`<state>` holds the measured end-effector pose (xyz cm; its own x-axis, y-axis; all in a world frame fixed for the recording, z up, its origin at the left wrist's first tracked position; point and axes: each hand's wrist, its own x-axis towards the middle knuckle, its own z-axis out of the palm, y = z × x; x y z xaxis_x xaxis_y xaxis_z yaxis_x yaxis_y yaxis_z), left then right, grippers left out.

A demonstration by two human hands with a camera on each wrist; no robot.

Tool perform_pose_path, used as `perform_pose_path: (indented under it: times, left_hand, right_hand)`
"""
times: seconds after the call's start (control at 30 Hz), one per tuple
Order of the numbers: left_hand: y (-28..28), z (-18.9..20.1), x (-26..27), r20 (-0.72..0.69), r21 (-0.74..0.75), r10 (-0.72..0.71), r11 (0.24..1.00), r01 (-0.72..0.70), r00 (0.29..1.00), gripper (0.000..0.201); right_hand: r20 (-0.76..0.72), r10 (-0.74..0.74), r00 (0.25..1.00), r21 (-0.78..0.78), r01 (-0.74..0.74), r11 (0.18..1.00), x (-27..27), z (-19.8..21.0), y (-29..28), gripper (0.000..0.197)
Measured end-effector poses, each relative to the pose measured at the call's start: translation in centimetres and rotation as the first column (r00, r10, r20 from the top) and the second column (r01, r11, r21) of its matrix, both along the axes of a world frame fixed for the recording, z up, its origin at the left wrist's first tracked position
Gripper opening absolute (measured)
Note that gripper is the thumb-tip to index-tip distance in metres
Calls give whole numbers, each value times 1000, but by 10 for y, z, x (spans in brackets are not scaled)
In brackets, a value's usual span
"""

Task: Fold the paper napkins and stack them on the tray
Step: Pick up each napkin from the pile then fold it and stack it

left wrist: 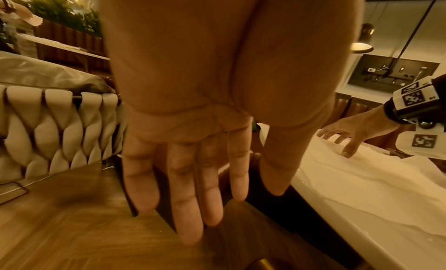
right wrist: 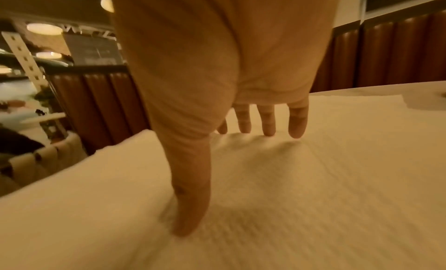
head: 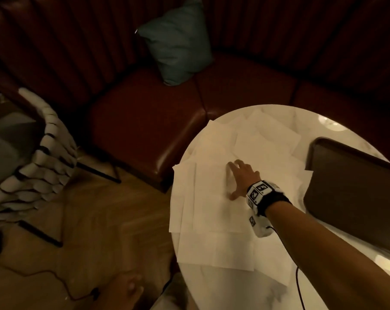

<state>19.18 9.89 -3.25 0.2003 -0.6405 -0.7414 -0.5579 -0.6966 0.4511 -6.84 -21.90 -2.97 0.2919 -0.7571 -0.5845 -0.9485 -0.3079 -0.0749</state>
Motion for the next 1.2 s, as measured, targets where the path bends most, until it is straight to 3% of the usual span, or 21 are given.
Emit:
perform_pose_path:
  times: [0.1, 0.2, 0.37, 0.5, 0.6, 0.67, 0.77, 0.87, 0.93, 1.0, 1.1, 1.2]
  left_hand:
    - [2, -11, 6, 30, 5, 31, 1000, -31, 999, 28]
    - [-4, -17, 10, 25, -18, 36, 999, -36, 999, 37]
    - [-29, -9, 1, 0, -113, 11, 993, -11, 1000, 37]
    - [-48, -4, -15, -23, -143, -26, 990, 22, 999, 30]
    - [-57, 2, -32, -65, -140, -17, 990, 8, 998, 27]
    - [-64, 9, -50, -136, -149, -30, 989, 10, 990, 15]
    - [-81, 16, -79, -330, -146, 97, 978, -152, 939, 21]
    - [-104, 16, -103, -424, -173, 199, 940, -295, 884, 59]
    - [-121, 16, -119, -514, -140, 272, 909, -393, 813, 78]
    - [-134, 23, -133, -632, -64, 301, 898, -435, 714, 78]
    - [-146, 33, -148, -723, -38, 263, 908, -417, 638, 54]
    - [-150, 43, -158, -751, -79, 229, 900, -429, 619, 34]
  right_hand:
    - [-58, 95, 994, -38, -97, 995, 2, -1, -8, 117]
    - [-94, 188, 978, -63, -194, 979, 10, 2, -11, 107]
    - [3, 286, 958, -290, -273, 918, 23, 7, -2, 69]
    - [114, 246, 963, -289, -205, 935, 18, 11, 6, 47]
    - [112, 286, 952, -363, -229, 903, 10, 16, 11, 15]
    - [177, 226, 958, -304, -166, 938, 3, 25, 15, 13]
    - [362, 68, 930, -193, 4, 981, -13, 51, 22, 17]
    - [484, -59, 873, -58, 99, 993, -37, 83, 38, 17]
    - [582, -183, 793, 59, 183, 981, -57, 98, 50, 15]
    - [683, -375, 627, 237, 296, 925, -76, 107, 63, 17]
    - [682, -634, 365, 501, 399, 768, -101, 112, 85, 20]
    - [647, -721, 249, 597, 423, 682, -130, 104, 105, 20]
